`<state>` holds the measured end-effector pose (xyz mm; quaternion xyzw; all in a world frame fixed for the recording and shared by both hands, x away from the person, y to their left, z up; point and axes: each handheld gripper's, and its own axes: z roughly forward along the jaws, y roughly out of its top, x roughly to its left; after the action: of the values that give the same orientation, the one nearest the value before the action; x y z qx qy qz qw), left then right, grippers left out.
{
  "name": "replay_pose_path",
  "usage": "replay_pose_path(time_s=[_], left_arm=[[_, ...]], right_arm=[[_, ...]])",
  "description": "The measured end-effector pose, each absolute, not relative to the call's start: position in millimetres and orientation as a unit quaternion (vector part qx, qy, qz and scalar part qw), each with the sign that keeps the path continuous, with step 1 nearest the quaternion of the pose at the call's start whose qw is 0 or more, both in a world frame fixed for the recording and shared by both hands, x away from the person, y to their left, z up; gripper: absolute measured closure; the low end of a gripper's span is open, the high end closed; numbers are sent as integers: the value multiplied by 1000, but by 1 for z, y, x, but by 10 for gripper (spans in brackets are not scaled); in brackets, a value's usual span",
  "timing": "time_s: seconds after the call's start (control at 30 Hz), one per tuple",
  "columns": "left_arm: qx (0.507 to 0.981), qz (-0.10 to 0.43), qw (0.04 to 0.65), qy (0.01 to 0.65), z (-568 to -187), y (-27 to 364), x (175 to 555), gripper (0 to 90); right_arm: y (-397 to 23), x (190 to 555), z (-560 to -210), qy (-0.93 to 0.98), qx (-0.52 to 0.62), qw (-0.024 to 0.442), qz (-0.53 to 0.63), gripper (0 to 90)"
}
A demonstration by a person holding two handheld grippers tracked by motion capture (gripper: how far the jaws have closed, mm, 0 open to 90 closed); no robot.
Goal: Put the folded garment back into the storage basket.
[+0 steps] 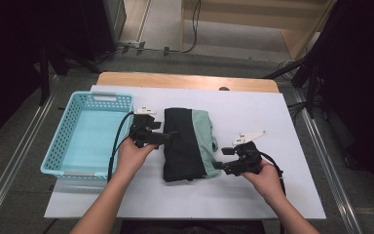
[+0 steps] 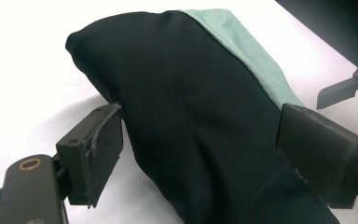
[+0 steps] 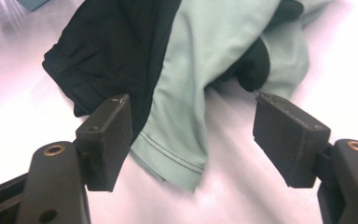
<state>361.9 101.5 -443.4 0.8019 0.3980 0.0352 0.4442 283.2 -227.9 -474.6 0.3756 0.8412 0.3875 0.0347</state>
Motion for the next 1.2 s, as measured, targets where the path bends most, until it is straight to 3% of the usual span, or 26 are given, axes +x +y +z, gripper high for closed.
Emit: replay_pose_path(time_s=[0.17,0.77,1.2], left_arm=[[805,32,442,395,-449,99,364,1],[808,41,424,407,-457,92,375,0],[804,65,425,411,-459,79,386,0]], right_arm=[[-237,281,-474,840,377,35,389,266],[-280,262,-466,823,410,55,390,266],[-288,251,-472,826,420,57,372,263]])
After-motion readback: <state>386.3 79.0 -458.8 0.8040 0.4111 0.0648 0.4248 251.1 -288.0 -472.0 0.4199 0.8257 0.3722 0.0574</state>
